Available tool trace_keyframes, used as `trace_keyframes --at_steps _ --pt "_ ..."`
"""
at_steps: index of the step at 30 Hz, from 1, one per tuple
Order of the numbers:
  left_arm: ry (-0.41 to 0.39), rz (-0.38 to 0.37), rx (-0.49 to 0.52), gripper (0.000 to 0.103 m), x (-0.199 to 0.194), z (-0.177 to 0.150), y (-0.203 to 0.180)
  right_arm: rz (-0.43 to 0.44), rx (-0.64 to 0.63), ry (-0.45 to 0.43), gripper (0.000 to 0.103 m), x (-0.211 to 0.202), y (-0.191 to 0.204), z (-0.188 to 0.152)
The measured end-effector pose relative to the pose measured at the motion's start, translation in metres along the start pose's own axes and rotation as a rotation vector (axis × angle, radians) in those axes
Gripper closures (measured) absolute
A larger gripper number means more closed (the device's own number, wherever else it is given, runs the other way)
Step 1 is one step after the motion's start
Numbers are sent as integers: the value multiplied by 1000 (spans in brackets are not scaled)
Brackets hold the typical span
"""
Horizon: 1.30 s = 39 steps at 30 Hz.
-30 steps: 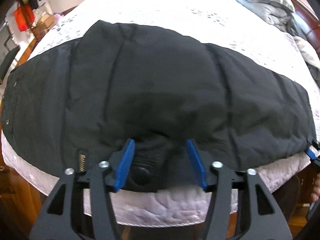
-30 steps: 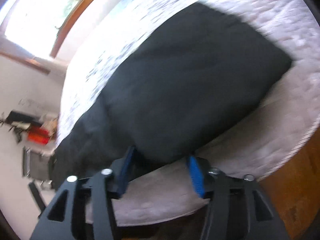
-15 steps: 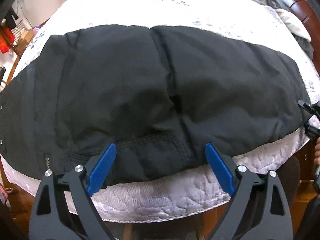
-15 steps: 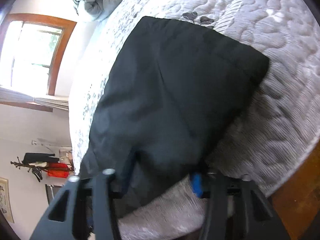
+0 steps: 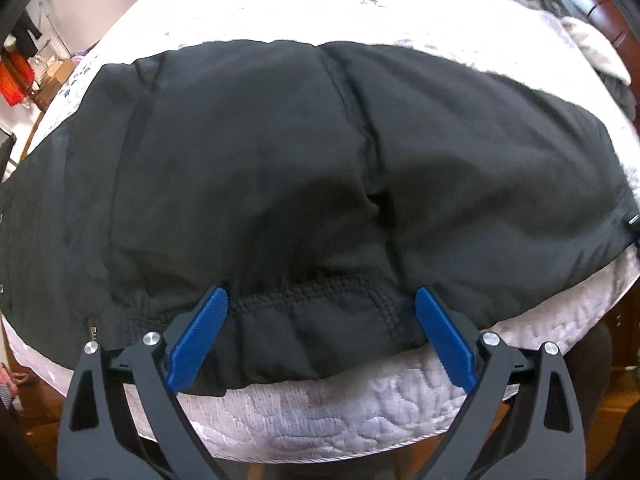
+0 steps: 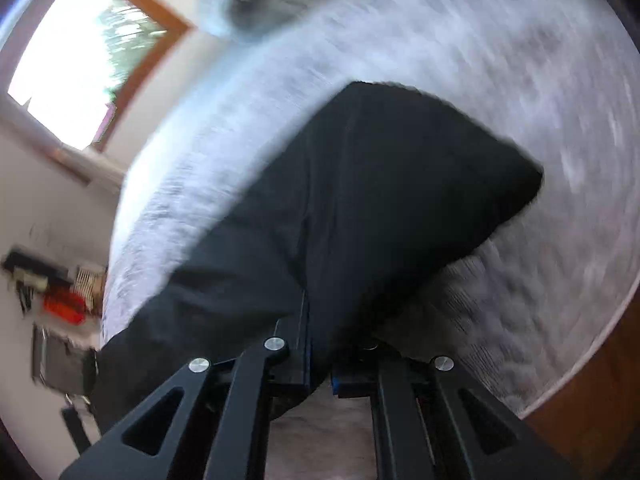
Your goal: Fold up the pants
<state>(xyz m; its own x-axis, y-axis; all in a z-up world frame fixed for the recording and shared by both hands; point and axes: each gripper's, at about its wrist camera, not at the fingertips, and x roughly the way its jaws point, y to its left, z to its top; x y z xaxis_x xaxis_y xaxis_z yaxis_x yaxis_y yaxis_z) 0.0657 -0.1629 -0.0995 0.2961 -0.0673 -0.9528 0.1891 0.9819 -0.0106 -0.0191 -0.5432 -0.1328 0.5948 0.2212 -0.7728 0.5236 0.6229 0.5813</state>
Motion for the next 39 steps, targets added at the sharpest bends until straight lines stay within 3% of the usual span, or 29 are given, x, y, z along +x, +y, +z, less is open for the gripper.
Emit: trace_keyframes --at_steps 3,8,12,15,18,20,22,24,26,33,39 --pt "5 -20 -12 8 -1 0 10 13 5 -7 97 -1 -5 -5" --pt "2 -45 -30 8 -14 -7 24 -71 -63 -9 97 -4 14 -4" --pt "-25 -60 -23 8 -31 -17 36 -67 -25 -3 95 3 13 -2" --pt "-15 -33 -15 8 -28 -22 44 -44 22 7 87 7 6 0" --pt "-15 -54 -34 8 -32 -25 51 -23 51 0 75 -1 -7 1" --pt "-23 -60 -37 8 -38 -27 55 -11 69 -19 61 -7 -17 3" --pt "-33 -39 -43 8 -43 -30 61 7 103 -25 59 -12 -26 7" --pt "-38 -51 -58 8 -49 -32 66 41 151 -23 60 -13 -29 10" --pt "-46 -55 -78 8 -57 -36 71 43 160 -16 68 -11 -31 13" --pt "-53 49 -143 8 -62 -41 99 33 127 -68 93 -14 -14 17" --pt "7 56 -186 8 -40 -38 114 -37 -96 -172 95 -31 52 12"
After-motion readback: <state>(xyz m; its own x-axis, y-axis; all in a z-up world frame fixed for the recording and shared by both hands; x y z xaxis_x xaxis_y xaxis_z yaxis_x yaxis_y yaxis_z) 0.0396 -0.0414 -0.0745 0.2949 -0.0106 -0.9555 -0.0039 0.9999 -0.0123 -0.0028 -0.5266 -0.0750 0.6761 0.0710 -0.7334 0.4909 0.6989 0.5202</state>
